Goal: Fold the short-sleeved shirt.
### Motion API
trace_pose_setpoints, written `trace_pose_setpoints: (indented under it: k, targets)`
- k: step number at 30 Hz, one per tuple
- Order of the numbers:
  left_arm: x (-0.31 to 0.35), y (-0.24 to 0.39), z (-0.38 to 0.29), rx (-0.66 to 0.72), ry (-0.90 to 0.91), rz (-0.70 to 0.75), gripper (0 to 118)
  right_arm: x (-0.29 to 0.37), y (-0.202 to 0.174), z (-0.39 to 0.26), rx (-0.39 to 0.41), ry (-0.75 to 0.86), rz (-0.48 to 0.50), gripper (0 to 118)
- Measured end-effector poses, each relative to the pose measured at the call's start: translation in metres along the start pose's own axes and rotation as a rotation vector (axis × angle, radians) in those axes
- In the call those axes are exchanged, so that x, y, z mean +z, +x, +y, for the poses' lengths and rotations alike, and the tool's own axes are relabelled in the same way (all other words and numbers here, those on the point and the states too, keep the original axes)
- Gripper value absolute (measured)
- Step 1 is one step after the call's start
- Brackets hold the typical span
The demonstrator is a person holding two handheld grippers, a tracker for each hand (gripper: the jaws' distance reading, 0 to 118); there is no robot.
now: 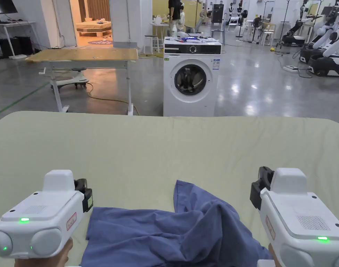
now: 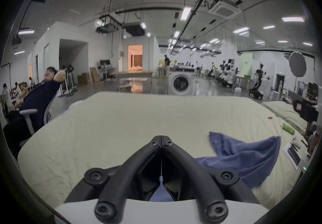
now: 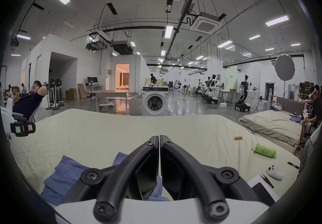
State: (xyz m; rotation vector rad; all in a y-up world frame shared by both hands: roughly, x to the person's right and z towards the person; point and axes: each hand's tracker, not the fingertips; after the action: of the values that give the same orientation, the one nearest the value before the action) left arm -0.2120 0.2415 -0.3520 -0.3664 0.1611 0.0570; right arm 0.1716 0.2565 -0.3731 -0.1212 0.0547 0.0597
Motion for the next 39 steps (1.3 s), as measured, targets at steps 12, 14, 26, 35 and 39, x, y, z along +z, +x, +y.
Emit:
trace_pose_setpoints:
  k: [12,14,26,35,39]
  targets:
    - [-0.137,-0.050,0.001,0.136,-0.548,-0.102,22,-0.012,0.032,-0.032,0.018,-0.117,-0.048,1]
    - [-0.158,-0.049,-0.001,0.132,-0.583,-0.106,58,-0.012,0.039,-0.038,0.024,-0.138,-0.065,1]
    - [-0.209,-0.015,-0.033,-0.098,-0.639,0.013,48,-0.015,0.059,-0.059,0.027,-0.229,-0.103,1]
    - [-0.190,0.002,-0.035,-0.152,-0.584,-0.106,0,-0.033,0.071,-0.081,-0.037,-0.460,-0.022,22]
    - [-0.158,-0.011,-0.022,-0.118,-0.459,-0.099,0,-0.046,0.078,-0.103,-0.028,-0.627,-0.001,54]
